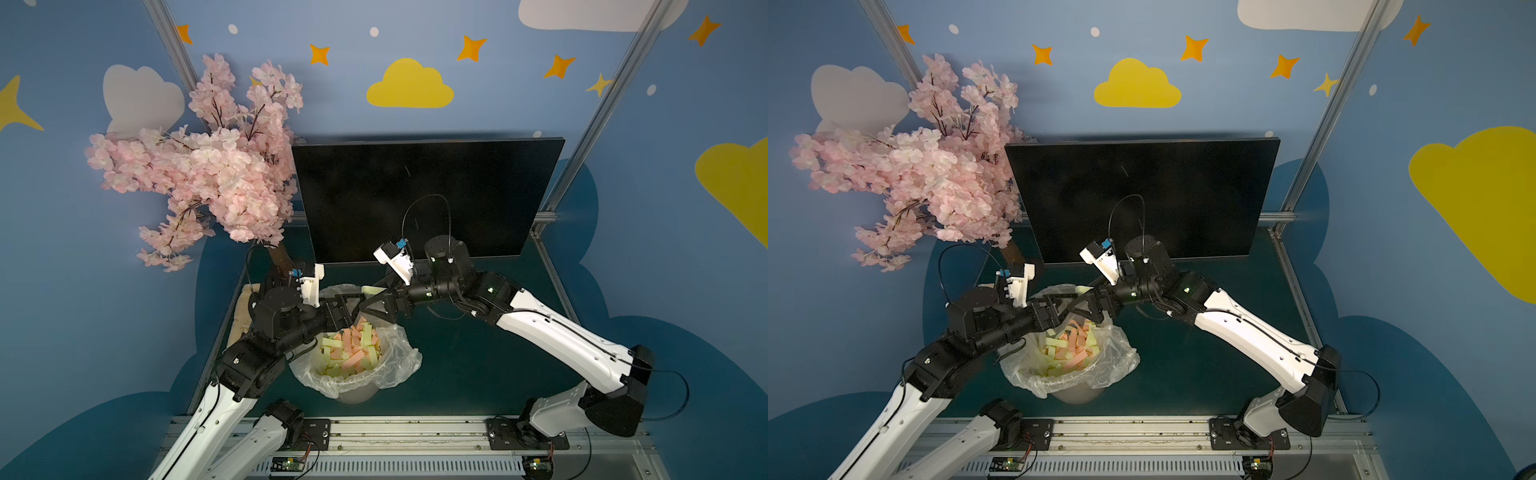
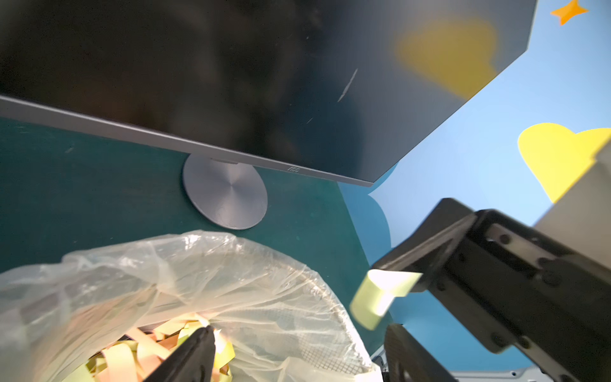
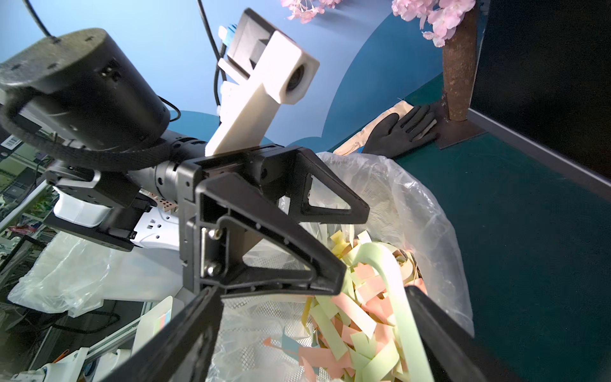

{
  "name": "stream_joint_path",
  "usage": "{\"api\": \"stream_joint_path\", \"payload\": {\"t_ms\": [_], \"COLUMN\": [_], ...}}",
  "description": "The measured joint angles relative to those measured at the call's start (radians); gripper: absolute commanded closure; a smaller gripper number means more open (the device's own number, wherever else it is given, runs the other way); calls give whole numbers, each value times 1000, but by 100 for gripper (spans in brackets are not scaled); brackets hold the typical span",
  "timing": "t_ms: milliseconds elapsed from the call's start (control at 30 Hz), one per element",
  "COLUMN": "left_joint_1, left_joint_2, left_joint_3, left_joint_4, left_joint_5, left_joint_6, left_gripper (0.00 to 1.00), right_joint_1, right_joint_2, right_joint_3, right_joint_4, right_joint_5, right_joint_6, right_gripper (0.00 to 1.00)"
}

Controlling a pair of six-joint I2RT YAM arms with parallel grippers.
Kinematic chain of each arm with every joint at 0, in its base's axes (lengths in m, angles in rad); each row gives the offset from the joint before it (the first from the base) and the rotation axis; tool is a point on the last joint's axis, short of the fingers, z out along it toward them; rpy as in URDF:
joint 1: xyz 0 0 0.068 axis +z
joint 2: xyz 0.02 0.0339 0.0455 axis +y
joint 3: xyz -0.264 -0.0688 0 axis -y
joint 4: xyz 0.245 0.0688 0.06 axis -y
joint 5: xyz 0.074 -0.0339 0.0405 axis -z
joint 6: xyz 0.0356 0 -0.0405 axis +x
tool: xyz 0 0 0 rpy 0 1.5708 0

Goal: Remove the sticky note from the monitor
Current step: Place the sticky note in the trash bin.

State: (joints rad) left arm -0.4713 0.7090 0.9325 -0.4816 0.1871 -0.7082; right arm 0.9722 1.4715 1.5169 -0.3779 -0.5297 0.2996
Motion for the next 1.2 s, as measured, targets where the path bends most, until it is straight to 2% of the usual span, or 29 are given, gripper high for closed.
{"api": "stream_joint_path", "payload": {"t_ms": [133, 400, 800, 867, 1200], "left_joint_1": [0, 0, 0, 0, 0], "left_joint_2": [-4, 11, 32, 37, -10], "left_joint_3": [-6, -13, -22, -22, -20], "left_joint_4": [35, 84, 137, 142, 84], "left_joint_5": [5, 17, 30, 34, 29], "left_joint_6": [-9, -22, -30, -31, -13], "left_gripper": [20, 40, 84, 95, 98], "right_joint_1": [3, 16, 24, 24, -7], "right_joint_2": [18, 28, 28, 28, 23], "right_joint_3": [7, 23, 37, 37, 24], "right_joint_4": [0, 0, 0, 0, 3], "right_joint_5": [-10, -14, -14, -13, 22], "right_joint_6": [8, 11, 11, 11, 11], "right_gripper": [12, 12, 11, 12, 12]}}
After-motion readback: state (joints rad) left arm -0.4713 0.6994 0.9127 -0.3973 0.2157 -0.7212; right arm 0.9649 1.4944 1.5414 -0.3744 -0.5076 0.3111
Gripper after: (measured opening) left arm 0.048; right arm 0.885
